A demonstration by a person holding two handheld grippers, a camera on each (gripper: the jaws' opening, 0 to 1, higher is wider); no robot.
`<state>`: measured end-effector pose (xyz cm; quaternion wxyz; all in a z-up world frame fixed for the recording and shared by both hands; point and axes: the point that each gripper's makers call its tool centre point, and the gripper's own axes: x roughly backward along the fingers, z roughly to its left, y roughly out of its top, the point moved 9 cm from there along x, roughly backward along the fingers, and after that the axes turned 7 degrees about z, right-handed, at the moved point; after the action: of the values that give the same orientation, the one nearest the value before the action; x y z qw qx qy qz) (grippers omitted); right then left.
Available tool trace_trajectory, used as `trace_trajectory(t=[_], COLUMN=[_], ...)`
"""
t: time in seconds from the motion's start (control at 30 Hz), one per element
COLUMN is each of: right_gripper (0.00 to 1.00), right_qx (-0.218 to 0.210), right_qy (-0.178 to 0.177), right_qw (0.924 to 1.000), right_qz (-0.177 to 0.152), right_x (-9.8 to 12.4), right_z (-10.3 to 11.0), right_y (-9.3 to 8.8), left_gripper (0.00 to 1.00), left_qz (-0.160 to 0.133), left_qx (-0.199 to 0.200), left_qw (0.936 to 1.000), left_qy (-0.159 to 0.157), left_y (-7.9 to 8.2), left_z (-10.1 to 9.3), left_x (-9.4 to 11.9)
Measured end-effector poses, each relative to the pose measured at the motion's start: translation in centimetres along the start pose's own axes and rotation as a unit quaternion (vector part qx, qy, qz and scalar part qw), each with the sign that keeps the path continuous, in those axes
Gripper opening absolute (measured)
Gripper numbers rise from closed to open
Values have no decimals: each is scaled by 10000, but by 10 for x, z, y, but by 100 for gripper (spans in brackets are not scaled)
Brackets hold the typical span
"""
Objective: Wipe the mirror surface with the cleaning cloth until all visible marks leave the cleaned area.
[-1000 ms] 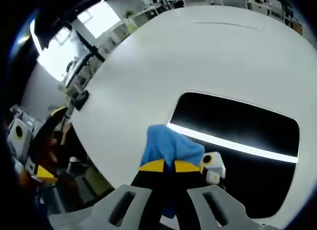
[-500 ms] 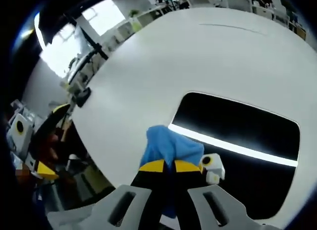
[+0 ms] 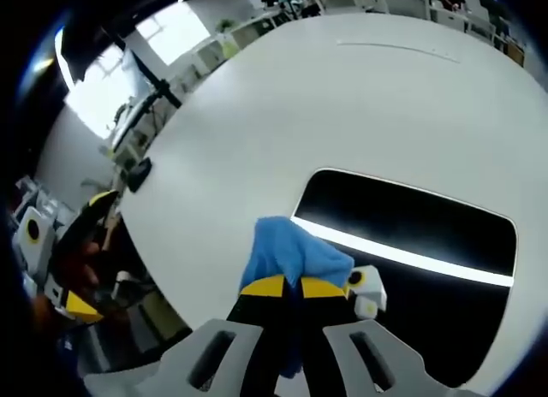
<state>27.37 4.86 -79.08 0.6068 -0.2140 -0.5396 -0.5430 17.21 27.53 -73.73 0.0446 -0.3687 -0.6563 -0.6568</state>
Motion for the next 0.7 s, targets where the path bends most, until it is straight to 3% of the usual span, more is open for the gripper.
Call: trace_trajectory(t=[0.7], right_gripper=[0], right_qx=[-87], right_qy=[58], right_qw=[9999], right_qz=[58], right_x=[-11], right_z=[-30], right_y=[49], left_gripper=[99], left_qz=[96], left_qx=[23], left_qw=[9999], left_qy=[75], left_y=[0], left_z=[1], left_x=[-3])
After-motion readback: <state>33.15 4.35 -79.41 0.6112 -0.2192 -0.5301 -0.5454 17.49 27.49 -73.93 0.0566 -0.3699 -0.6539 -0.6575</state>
